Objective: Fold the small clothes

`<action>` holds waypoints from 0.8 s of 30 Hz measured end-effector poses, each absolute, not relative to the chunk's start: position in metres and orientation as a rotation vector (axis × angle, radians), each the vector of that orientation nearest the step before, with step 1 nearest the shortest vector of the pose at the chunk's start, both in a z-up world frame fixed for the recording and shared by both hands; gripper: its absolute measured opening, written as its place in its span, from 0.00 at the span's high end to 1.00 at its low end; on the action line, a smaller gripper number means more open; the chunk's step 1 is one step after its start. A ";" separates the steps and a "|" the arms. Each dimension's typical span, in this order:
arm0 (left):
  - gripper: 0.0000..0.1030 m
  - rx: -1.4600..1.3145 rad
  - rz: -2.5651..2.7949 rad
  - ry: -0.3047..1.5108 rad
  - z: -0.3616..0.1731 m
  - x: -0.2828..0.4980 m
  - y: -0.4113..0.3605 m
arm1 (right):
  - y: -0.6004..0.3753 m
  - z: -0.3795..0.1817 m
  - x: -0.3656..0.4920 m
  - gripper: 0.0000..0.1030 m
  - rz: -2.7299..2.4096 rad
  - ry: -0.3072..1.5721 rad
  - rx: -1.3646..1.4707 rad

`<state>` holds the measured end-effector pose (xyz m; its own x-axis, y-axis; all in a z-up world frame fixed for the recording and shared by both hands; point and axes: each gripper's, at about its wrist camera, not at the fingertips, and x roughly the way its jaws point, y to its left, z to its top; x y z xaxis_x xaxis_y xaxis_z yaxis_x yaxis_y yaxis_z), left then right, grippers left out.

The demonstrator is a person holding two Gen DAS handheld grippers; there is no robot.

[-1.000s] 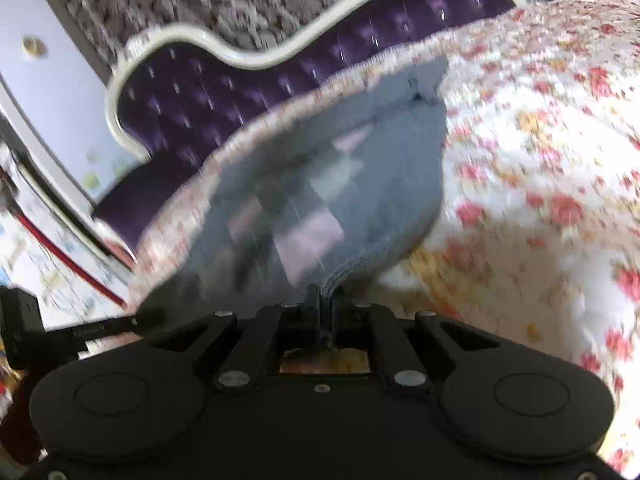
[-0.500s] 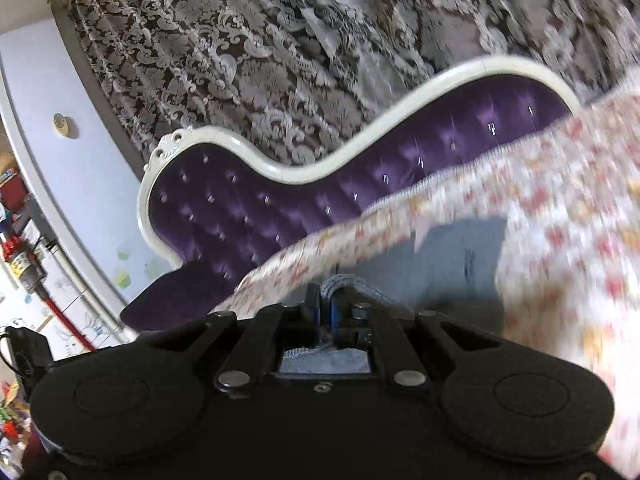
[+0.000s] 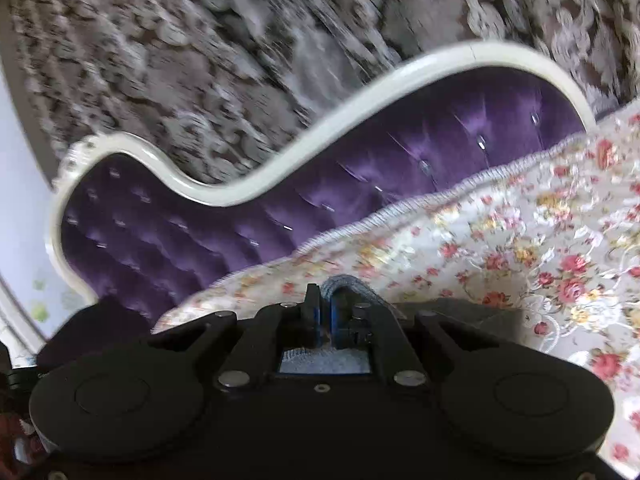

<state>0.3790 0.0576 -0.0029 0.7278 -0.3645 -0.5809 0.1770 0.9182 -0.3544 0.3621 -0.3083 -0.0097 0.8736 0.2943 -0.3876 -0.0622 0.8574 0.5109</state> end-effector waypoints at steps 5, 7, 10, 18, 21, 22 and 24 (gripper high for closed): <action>0.89 -0.239 -0.222 0.782 -0.044 0.418 0.052 | -0.306 -0.047 0.400 0.86 0.123 0.577 0.479; 0.78 -0.202 -0.164 0.776 -0.056 0.427 0.053 | -0.306 -0.058 0.409 0.82 0.102 0.608 0.454; 0.61 -0.223 -0.120 0.773 -0.068 0.437 0.063 | -0.308 -0.066 0.415 0.67 0.050 0.618 0.432; 0.44 -0.207 -0.051 0.721 -0.045 0.417 0.077 | -0.311 -0.049 0.389 0.35 0.002 0.505 0.387; 0.39 -0.099 -0.087 0.691 -0.036 0.400 0.059 | -0.290 -0.034 0.375 0.33 0.044 0.475 0.307; 0.37 -0.058 -0.099 0.682 -0.036 0.394 0.050 | -0.280 -0.032 0.373 0.32 0.065 0.482 0.274; 0.35 0.013 -0.129 0.674 -0.039 0.386 0.032 | -0.253 -0.029 0.369 0.29 0.126 0.510 0.184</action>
